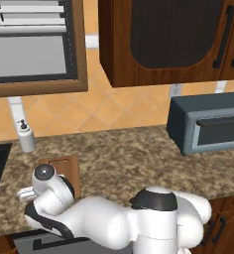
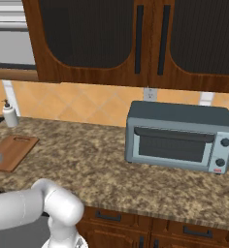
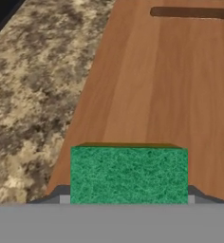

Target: Pick up the sponge from the counter and clean the cutting board by briefly scrubbing or pressing down on the cutting board. Once finished, release the sponge.

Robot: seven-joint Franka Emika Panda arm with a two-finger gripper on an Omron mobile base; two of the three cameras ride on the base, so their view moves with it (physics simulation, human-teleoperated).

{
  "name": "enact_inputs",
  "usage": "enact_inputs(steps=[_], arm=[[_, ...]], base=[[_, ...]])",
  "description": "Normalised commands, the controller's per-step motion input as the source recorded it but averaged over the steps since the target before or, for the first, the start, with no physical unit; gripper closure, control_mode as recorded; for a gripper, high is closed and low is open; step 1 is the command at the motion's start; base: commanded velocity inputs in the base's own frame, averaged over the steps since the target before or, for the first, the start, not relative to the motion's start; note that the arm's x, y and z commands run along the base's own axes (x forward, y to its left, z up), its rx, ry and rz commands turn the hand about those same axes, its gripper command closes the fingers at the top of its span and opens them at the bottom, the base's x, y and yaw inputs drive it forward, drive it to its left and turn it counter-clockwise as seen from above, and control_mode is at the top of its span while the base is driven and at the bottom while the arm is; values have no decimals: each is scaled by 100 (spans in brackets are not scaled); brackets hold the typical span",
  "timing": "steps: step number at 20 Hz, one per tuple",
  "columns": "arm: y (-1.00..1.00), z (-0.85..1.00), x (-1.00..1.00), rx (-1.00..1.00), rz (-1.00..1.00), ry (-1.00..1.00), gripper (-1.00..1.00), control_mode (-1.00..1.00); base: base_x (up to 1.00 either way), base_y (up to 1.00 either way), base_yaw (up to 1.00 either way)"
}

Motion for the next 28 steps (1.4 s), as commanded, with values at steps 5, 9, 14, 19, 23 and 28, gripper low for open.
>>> enact_inputs(steps=[5,9,14,19,23,28], arm=[[0,7,-2,0,0,-6,100,-100],[0,-8,10,0,0,-3,100,-100],[0,-28,32,0,0,0,100,-100],[0,-20,21,0,0,0,100,-100],[0,-5,7,0,0,0,100,-100],[0,-37,29,0,0,-10,100,-100]], base=[[0,0,0],[0,0,0],[0,0,0],[0,0,0],[0,0,0],[0,0,0]])
